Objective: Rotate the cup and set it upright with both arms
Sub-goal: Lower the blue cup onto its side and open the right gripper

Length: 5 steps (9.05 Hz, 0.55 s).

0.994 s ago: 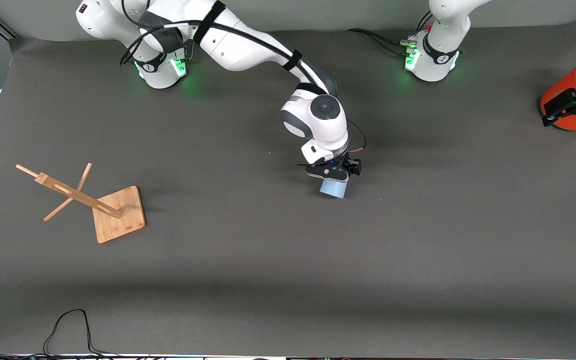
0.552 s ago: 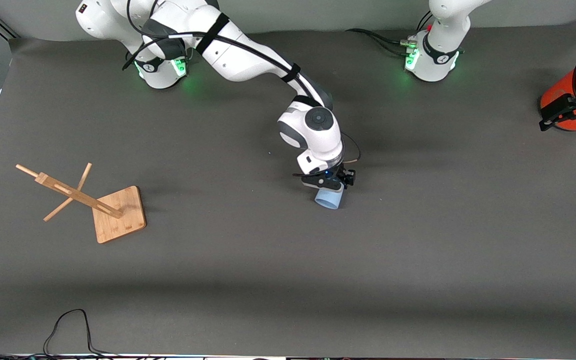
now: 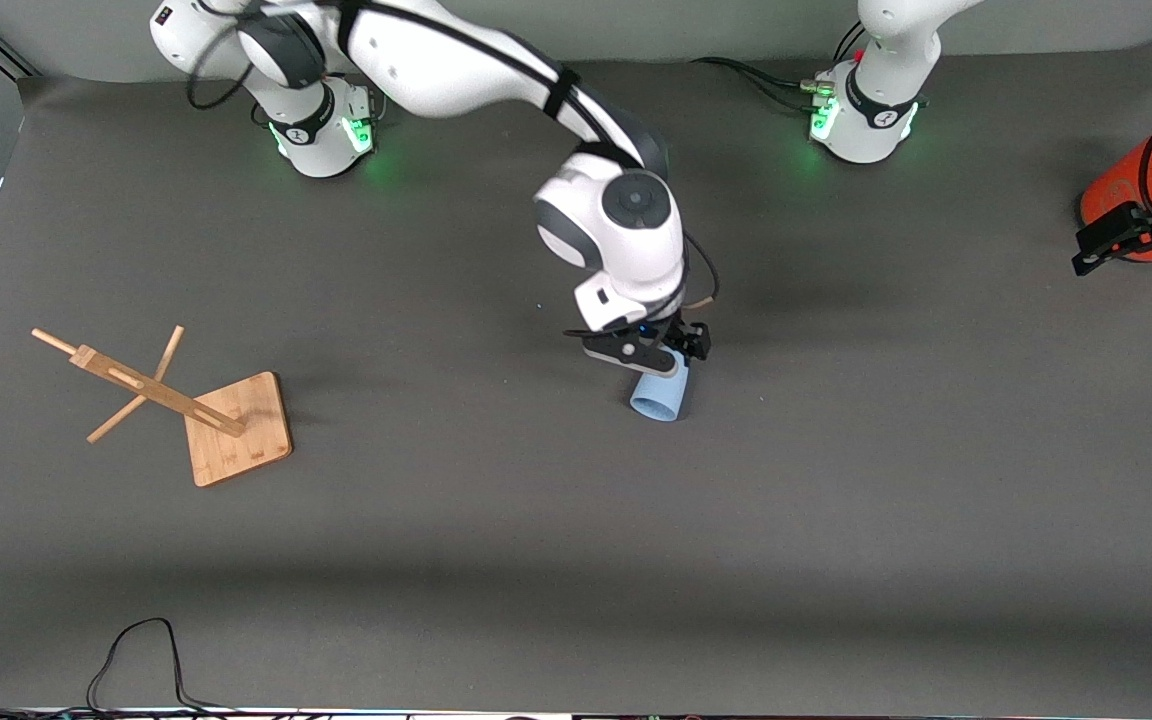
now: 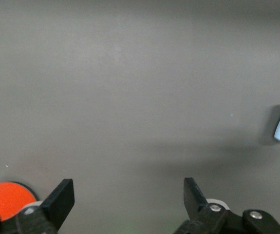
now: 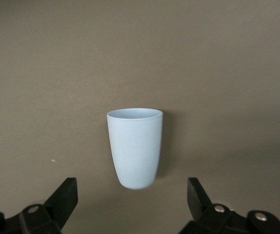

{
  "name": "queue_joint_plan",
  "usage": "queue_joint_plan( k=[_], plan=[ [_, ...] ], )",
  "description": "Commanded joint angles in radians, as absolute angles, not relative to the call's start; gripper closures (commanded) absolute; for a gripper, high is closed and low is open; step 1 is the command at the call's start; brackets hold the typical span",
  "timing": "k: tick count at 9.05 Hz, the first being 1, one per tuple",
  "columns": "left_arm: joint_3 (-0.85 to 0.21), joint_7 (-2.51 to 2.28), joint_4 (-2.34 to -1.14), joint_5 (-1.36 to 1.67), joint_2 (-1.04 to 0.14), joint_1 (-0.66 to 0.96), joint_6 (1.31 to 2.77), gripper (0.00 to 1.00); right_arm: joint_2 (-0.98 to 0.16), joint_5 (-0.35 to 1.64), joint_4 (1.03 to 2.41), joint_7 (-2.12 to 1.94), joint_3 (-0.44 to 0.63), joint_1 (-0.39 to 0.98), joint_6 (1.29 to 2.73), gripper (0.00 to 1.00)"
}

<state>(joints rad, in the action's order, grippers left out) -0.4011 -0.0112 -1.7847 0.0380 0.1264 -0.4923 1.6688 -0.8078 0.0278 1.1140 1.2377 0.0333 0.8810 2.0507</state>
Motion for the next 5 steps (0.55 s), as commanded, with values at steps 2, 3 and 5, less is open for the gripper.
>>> queue_joint_plan(
  k=[2, 3, 5],
  plan=[
    [-0.513, -0.413, -1.741, 0.031, 0.014, -0.459, 1.701, 0.00, -0.576, 0.078, 1.201, 0.961, 0.029, 0.719, 1.816, 0.00],
    [-0.552, -0.583, -1.712, 0.020, -0.042, -0.422, 1.700, 0.00, -0.519, 0.081, 1.201, 0.799, 0.031, 0.636, 1.701, 0.00],
    [-0.560, -0.949, -1.578, -0.105, -0.232, -0.252, 1.678, 0.00, -0.421, 0.080, 1.222, 0.633, 0.034, 0.508, 1.599, 0.00]
  ],
)
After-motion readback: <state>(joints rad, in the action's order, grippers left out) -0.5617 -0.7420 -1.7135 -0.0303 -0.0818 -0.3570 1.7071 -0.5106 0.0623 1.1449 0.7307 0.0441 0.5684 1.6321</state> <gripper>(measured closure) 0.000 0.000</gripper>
